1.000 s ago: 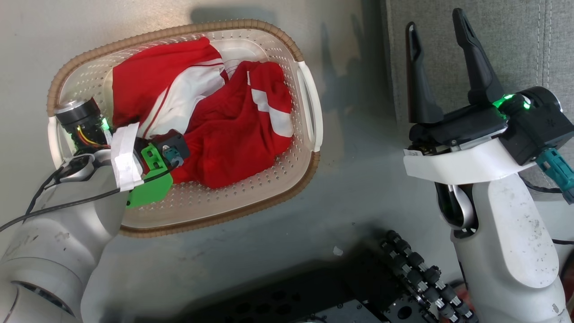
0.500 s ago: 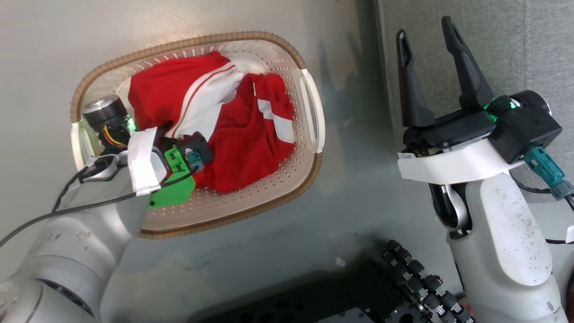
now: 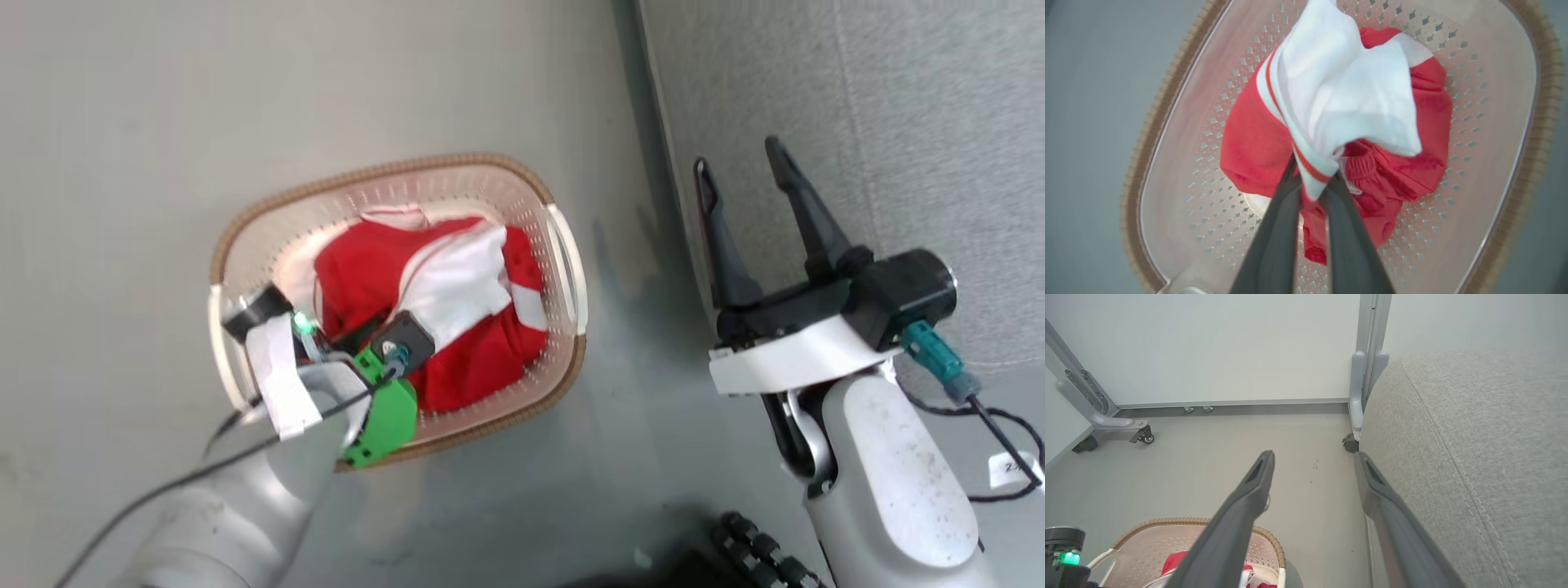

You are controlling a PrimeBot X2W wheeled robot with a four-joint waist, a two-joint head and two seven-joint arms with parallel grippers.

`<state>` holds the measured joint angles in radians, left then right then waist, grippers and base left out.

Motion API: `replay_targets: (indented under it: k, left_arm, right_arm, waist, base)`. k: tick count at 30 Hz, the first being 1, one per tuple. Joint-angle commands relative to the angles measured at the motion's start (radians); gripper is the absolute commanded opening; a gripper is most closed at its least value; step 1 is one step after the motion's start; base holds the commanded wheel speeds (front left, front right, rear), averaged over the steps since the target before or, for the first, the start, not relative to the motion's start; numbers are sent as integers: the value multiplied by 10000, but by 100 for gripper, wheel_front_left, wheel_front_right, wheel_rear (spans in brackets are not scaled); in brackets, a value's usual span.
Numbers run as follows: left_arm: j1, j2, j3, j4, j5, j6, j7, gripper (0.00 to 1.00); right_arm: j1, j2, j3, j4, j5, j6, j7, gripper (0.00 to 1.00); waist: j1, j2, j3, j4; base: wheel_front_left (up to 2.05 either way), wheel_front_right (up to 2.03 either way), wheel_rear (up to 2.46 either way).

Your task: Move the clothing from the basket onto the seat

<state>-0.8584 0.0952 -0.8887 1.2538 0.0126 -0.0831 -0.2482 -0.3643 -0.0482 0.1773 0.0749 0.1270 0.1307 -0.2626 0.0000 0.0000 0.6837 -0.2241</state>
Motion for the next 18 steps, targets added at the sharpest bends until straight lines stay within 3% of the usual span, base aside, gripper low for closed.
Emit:
replay_targets:
  k: [1, 8, 18]
  left_arm:
    - [408, -132, 151, -139, -233, 43, -101, 0]
    - [1762, -360, 709, -1219, -1213, 224, -172, 0]
    - [3585, -313, 1466, -3566, -2176, 645, -164, 0]
  right_arm:
    - [305, -40, -9, 103, -70, 1, -33, 100]
    - [1270, -40, -19, 568, -269, 1, -34, 100]
    - [2820, -39, 191, 1157, -343, 1, -33, 100]
  waist:
    - [0, 0, -1836, 399]
    - [0, 0, -3899, 909]
    - [0, 0, -6379, 1134]
  base:
    - [0, 0, 0]
    - [0, 0, 0]
    - [0, 0, 0]
